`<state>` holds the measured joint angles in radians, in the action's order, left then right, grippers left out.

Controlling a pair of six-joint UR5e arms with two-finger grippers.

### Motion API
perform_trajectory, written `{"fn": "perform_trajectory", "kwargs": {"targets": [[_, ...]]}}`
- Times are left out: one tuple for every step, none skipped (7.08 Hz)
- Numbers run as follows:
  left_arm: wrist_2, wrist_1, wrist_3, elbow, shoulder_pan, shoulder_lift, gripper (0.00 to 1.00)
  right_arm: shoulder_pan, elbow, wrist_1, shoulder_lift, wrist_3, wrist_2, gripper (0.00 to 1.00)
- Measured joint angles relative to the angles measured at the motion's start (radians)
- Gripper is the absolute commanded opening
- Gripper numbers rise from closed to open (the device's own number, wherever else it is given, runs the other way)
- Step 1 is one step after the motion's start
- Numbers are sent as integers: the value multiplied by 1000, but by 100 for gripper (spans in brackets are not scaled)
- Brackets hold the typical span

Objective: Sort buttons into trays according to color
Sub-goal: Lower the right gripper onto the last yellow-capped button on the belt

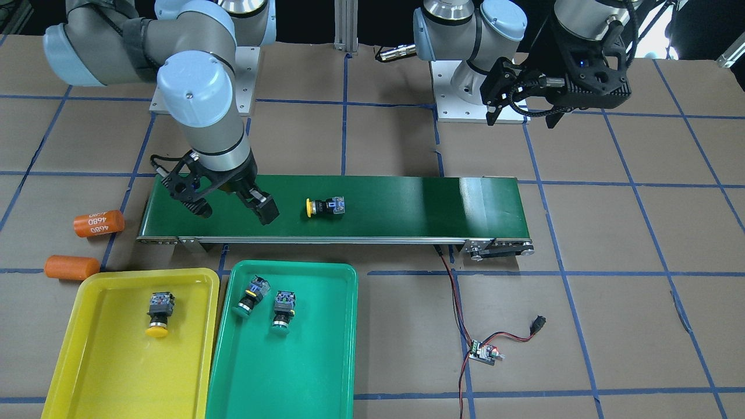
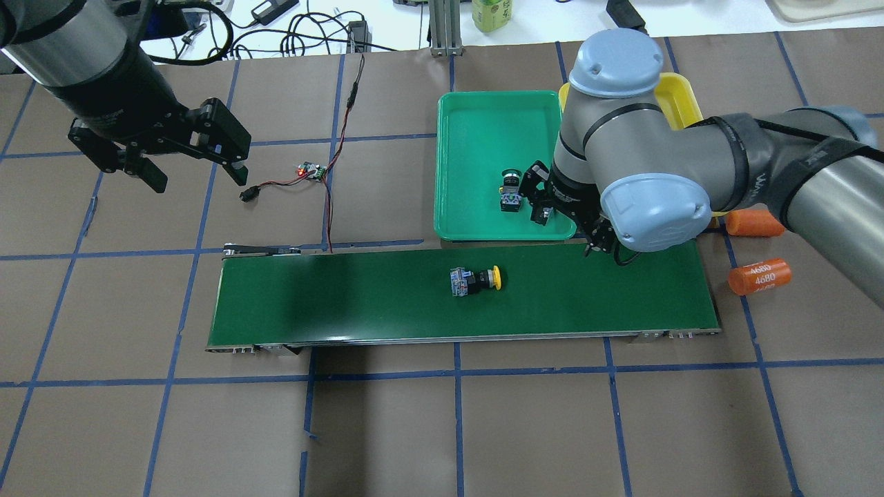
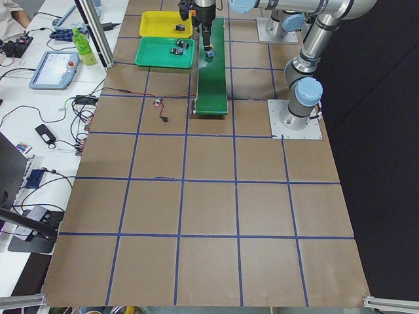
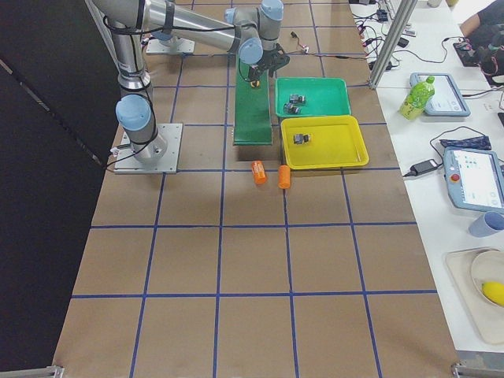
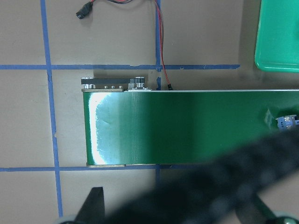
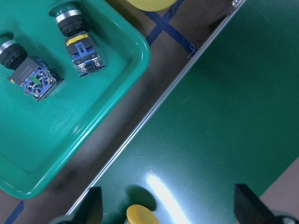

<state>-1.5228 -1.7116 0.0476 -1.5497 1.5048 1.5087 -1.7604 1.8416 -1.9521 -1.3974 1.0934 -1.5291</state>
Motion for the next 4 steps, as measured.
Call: {"fn": "perform_trajectory", "kwargs": {"targets": [[0,3,-1,-5,0,-1,100,-11,1,-1,15,37,3,100],[2,6,-1,-5,0,-2,100,-29,1,-2,37,69,4,100],[2,8,-1,-3,-1,-2,100,-45,1,-4,58,90,4,100],[3,10,-2,-2,-1,-3,100,-54,1,-7,73,105,4,100]]}}
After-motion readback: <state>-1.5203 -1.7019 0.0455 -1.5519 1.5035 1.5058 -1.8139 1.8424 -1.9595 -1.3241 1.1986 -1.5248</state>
